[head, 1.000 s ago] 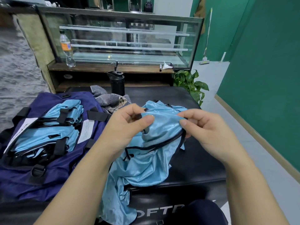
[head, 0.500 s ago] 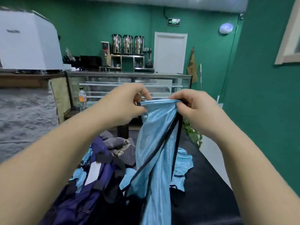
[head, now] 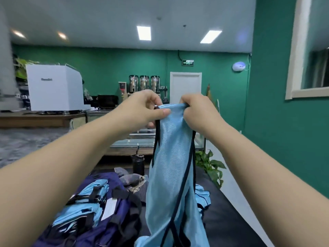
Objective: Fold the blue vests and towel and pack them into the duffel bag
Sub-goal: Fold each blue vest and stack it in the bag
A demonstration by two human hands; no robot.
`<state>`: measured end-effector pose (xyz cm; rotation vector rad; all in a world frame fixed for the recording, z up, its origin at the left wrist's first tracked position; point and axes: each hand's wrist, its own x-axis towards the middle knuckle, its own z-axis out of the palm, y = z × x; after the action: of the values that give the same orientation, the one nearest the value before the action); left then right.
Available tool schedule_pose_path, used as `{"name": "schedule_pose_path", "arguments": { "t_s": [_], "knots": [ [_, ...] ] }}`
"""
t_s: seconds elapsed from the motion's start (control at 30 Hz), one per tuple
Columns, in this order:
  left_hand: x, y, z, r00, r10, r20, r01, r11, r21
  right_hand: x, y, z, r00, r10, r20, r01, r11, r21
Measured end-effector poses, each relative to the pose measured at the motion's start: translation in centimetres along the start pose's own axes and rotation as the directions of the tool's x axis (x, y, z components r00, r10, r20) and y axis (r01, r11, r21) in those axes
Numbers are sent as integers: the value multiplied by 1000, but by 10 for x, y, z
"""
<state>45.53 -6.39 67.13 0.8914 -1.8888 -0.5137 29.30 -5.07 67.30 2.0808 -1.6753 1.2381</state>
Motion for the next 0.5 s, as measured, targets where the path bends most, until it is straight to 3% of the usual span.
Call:
{"name": "schedule_pose_path", "arguments": {
  "t_s": [0.1, 0.2, 0.3, 0.4, 0.5],
  "knots": [
    [-3, 15, -12, 992, 125, -34, -121, 988, 94, -4, -7, -17, 995, 90, 45, -100, 936, 338],
    [-3, 24, -22, 986, 164, -13, -160, 974, 159, 0, -13, -28, 983, 153, 99, -182, 855, 486],
    [-1, 30, -28, 988, 140, 61, -152, 944, 294, 0, -15, -31, 985, 88, 147, -150, 859, 490],
    [1, 29, -31, 989, 99, 110, -146, 786, 600, -1, -19, -25, 989, -16, 145, -36, 936, 349],
    [4, 19, -34, 987, 114, 117, -164, 705, 690, -1, -24, -18, 982, -83, 171, 34, 962, 273]
  ]
}}
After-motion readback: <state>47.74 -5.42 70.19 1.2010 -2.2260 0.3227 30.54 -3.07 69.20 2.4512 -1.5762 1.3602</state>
